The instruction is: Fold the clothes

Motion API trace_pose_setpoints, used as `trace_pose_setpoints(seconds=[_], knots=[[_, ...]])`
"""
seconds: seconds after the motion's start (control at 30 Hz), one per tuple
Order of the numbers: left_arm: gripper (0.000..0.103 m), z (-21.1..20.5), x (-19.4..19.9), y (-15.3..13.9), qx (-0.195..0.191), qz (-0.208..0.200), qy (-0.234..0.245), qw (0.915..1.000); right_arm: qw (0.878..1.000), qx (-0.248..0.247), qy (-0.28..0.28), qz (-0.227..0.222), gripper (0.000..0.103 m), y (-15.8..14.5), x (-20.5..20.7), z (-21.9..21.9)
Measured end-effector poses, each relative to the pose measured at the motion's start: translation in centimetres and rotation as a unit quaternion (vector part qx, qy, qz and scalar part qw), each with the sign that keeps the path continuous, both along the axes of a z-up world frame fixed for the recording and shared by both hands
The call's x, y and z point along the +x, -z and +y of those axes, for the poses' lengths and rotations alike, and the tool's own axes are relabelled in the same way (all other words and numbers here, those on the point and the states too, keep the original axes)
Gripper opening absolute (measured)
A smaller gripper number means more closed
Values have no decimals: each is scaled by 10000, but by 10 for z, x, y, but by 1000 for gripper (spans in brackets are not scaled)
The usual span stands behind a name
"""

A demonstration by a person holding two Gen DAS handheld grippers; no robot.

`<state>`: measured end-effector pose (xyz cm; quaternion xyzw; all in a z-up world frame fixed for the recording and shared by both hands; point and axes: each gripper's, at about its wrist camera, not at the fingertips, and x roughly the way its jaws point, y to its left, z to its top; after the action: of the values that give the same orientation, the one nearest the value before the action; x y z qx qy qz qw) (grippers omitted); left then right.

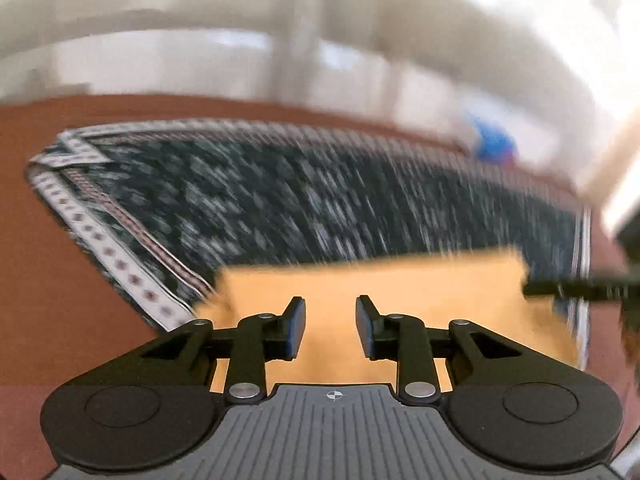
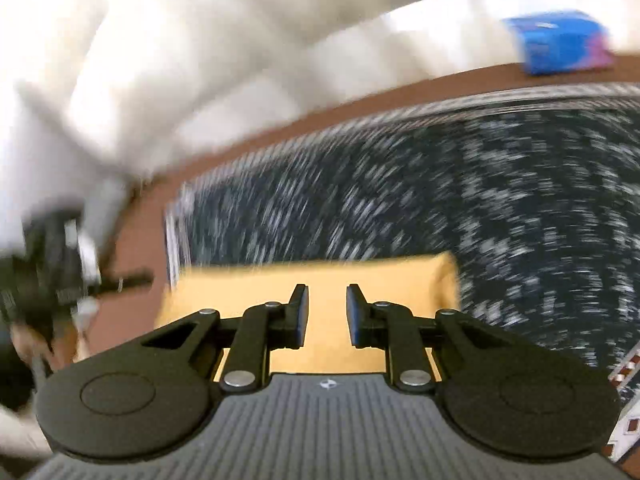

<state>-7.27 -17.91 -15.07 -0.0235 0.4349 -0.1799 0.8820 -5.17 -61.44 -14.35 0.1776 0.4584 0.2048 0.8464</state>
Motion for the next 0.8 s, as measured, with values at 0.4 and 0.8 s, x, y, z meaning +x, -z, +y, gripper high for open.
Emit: trace_pose_setpoints(seconds=[0.4,0.8], knots=[[39,21,-8,23,-140,67,-264,9995,9995,-218,-177,-158,6,4,-26,-3],[54,15,-53,-29,-485,-338,-358,9976,9947,470,887,-226,56,-21,-62,-50]])
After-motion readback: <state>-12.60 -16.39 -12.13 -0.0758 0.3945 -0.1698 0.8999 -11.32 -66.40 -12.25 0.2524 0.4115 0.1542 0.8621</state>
